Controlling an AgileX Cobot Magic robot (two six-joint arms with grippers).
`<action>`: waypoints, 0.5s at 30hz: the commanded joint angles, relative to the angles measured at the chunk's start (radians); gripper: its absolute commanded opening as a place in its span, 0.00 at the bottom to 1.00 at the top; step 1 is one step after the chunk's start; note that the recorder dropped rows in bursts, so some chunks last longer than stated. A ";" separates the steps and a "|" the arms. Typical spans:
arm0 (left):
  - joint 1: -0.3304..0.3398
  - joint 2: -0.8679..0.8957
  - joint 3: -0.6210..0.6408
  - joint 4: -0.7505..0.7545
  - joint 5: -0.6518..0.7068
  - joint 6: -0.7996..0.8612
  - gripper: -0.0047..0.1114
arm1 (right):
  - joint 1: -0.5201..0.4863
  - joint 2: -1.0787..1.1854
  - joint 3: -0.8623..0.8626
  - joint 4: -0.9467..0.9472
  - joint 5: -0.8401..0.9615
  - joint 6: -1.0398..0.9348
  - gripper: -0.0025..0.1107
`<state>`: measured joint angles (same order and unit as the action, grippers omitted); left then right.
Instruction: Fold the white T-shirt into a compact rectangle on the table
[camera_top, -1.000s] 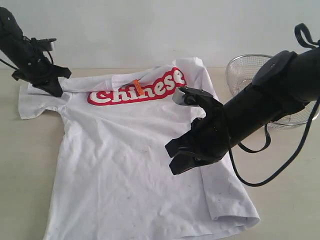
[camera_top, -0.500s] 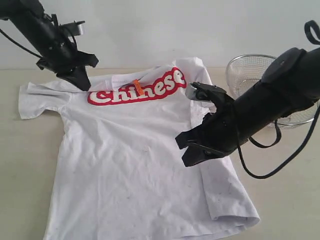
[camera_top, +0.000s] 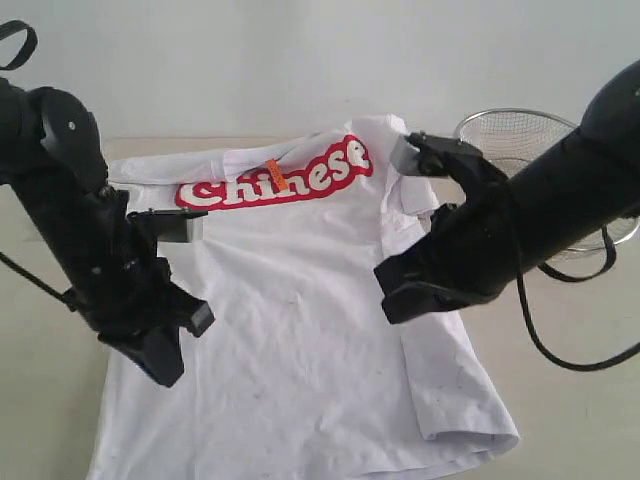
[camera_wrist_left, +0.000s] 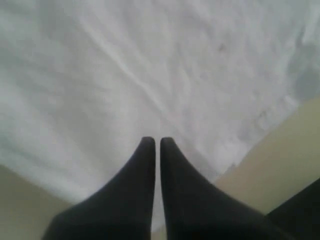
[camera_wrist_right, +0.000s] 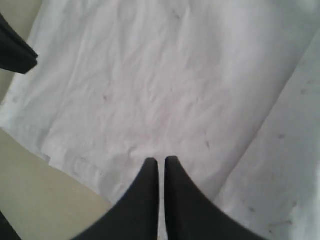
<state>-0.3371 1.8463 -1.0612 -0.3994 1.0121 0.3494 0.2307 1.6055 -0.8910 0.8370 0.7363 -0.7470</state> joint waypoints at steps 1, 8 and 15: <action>-0.051 -0.076 0.134 0.003 -0.049 -0.045 0.08 | -0.002 -0.009 0.065 0.026 -0.043 -0.025 0.02; -0.116 -0.090 0.274 -0.004 -0.116 -0.067 0.08 | -0.002 -0.009 0.065 0.081 -0.007 -0.075 0.02; -0.126 -0.090 0.311 -0.020 -0.218 -0.104 0.08 | -0.002 -0.009 0.065 0.087 0.010 -0.079 0.02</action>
<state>-0.4581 1.7654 -0.7580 -0.4033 0.8451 0.2728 0.2307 1.6055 -0.8279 0.9188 0.7328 -0.8100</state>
